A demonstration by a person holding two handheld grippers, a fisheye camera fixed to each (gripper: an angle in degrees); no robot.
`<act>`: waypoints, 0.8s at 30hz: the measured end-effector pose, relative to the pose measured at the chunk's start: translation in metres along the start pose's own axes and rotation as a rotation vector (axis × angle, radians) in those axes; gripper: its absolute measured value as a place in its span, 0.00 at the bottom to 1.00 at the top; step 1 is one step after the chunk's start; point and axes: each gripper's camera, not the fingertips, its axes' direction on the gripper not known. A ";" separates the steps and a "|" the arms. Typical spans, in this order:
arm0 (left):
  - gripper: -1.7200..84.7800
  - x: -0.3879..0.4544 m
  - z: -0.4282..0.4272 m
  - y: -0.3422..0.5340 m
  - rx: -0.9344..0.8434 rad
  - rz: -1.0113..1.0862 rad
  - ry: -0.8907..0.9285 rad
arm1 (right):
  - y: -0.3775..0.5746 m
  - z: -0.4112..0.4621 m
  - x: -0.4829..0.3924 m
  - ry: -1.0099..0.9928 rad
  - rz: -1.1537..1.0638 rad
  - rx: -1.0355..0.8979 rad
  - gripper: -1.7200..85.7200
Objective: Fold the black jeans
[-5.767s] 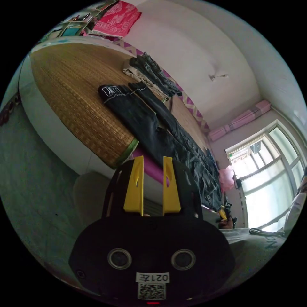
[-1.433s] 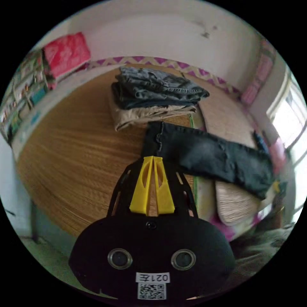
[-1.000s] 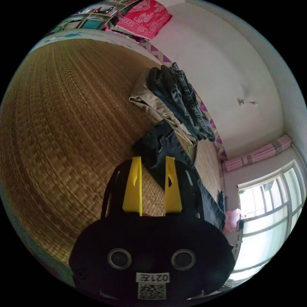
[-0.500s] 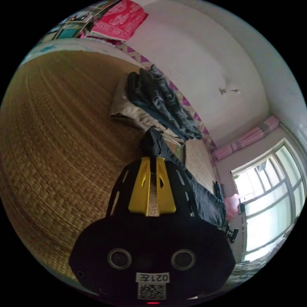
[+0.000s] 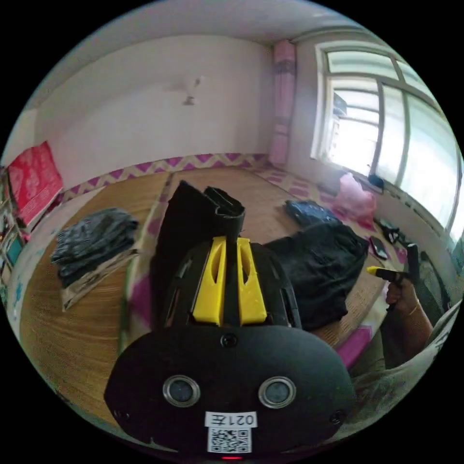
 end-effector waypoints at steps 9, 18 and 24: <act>0.02 0.162 0.111 0.014 -0.166 0.139 -0.043 | 0.034 -0.054 0.017 -0.023 0.060 0.033 0.04; 0.02 0.253 0.162 0.009 -0.209 0.172 -0.015 | 0.025 -0.074 0.034 -0.024 0.086 0.083 0.06; 0.03 0.299 0.173 0.004 -0.199 0.266 -0.006 | 0.008 -0.079 0.039 0.013 0.088 0.088 0.08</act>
